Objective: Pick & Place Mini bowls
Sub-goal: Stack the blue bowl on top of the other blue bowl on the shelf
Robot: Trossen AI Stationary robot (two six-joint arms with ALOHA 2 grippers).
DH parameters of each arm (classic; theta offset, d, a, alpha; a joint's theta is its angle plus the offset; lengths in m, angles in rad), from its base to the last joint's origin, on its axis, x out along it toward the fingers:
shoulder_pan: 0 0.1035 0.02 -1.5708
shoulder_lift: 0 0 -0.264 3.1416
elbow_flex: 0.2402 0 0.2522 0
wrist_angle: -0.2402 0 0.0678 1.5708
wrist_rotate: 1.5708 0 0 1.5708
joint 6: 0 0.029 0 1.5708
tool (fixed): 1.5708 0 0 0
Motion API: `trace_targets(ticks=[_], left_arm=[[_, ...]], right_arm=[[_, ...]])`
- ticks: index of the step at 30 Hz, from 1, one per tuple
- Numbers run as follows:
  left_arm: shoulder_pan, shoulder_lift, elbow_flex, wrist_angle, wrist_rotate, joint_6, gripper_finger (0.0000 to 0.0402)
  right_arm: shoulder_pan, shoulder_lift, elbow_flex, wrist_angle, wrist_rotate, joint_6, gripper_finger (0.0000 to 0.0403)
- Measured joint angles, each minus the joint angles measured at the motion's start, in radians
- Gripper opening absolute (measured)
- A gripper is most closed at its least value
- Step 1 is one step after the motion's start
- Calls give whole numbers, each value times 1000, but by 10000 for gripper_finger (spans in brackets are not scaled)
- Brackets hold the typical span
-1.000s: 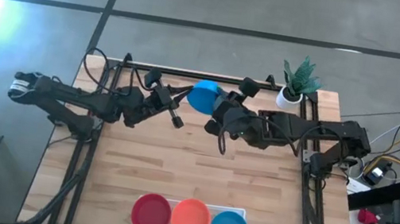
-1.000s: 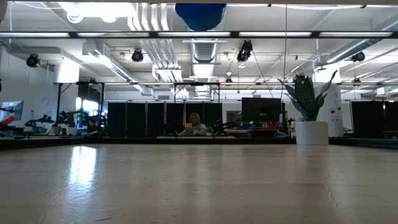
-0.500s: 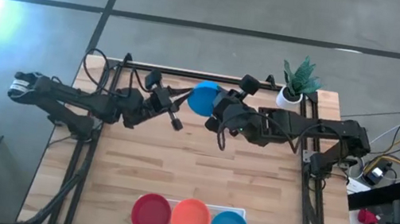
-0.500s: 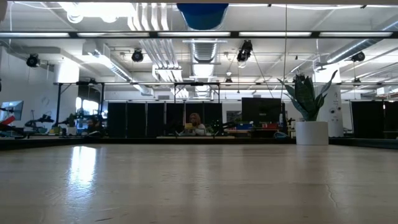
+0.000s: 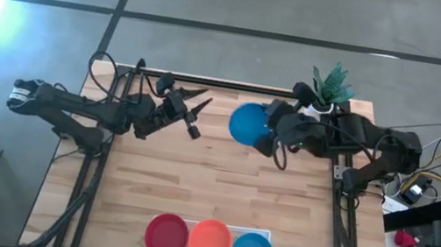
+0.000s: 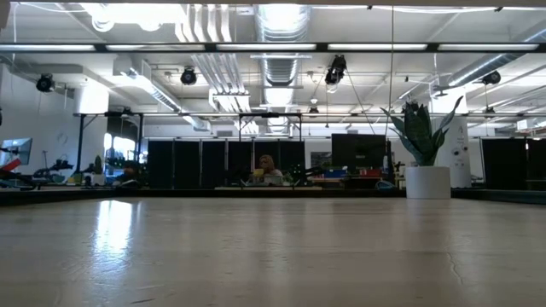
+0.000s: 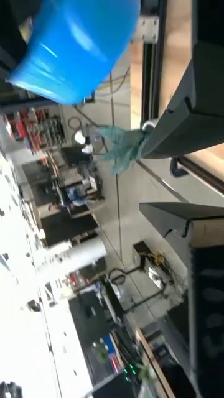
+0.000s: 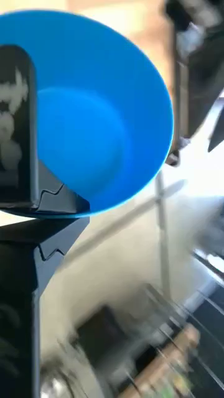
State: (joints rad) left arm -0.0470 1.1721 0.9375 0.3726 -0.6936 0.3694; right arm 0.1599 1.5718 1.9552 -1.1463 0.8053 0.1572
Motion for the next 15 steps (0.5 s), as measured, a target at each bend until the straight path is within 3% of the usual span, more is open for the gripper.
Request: trace_targets(ticks=[6,15], left_arm=[[0,-13,0,-39,-8,30,119],[-1,-16,0,-79,-11,48,103]], right_arm=[[9,12,109,-244,-247,166,8],[23,13,102,-304,-669,246,8]])
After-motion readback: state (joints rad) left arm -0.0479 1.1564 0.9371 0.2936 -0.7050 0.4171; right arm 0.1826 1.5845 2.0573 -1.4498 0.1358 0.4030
